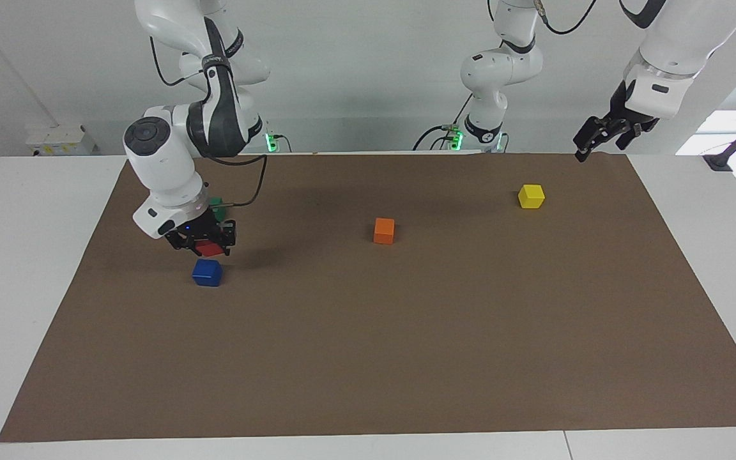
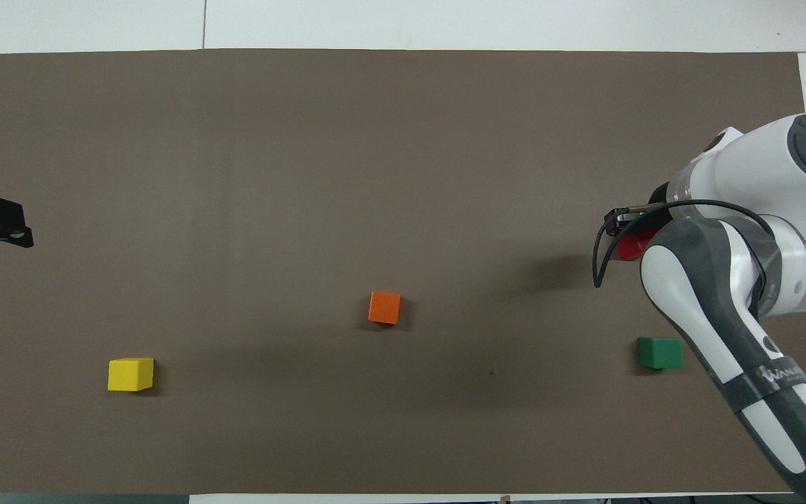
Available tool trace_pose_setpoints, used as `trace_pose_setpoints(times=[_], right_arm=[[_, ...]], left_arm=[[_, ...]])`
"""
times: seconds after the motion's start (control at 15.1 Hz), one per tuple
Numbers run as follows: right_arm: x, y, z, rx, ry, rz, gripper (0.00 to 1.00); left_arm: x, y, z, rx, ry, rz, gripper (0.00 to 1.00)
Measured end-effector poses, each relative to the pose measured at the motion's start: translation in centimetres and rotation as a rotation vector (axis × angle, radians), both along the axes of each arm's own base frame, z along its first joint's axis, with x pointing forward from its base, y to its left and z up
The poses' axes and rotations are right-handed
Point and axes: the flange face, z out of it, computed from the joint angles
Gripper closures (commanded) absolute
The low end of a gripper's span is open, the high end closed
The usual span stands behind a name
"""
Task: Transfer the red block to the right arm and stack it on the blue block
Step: 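Carry the red cube with the right gripper over the blue cube, then lower the red cube onto the blue cube with the right gripper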
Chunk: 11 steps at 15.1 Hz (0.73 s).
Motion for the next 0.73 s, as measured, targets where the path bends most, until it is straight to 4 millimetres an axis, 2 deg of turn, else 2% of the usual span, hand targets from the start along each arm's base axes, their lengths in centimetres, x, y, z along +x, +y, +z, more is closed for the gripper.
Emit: trace_pose_setpoints(times=[0.13, 0.26, 0.53, 0.73], right_arm=[[0.2, -1.5, -1.2, -0.028, -0.033, 0.001, 1.00], [0.2, -2.0, -2.3, -0.033, -0.035, -0.006, 1.00], [-0.1, -1.5, -3.2, -0.088, -0.029, -0.031, 1.00], [0.0, -1.2, -3.9, -0.095, -0.040, -0.043, 1.00]], left_arm=[[-0.1, 0.0, -0.4, 0.001, 0.011, 0.000, 0.00], [0.0, 0.1, -0.4, 0.001, 0.004, 0.001, 0.00], [0.5, -0.1, -1.2, 0.000, -0.018, -0.003, 0.00], [0.7, -0.4, -0.7, -0.003, -0.049, -0.016, 0.00]])
